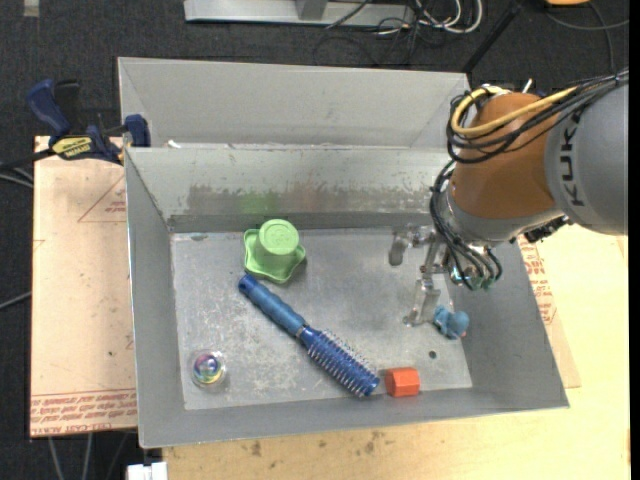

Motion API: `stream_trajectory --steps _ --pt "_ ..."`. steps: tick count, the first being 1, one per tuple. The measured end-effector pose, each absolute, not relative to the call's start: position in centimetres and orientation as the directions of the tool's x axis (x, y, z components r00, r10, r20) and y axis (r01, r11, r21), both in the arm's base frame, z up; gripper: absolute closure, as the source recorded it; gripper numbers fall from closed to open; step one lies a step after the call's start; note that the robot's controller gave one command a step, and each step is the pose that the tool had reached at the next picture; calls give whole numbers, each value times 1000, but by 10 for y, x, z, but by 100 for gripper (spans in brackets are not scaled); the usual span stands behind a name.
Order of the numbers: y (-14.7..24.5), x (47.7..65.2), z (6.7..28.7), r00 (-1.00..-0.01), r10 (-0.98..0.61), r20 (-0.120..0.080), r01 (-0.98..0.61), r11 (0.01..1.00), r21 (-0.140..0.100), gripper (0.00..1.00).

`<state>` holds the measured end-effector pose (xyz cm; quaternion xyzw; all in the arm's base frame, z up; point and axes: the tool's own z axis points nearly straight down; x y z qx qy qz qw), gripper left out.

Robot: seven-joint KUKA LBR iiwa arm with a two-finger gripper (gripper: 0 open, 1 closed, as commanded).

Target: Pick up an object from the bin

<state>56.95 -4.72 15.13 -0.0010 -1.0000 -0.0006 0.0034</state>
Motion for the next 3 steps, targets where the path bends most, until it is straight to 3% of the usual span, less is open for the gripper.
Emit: stream_trajectory --steps 1,2,3 --pt "-69 481 84 -999 -55 -3 -55 999 0 0" --pt "-20 491 72 -998 -65 -2 -65 998 1 0" --pt "53 501 72 -1000 23 -6 23 1000 4 0"
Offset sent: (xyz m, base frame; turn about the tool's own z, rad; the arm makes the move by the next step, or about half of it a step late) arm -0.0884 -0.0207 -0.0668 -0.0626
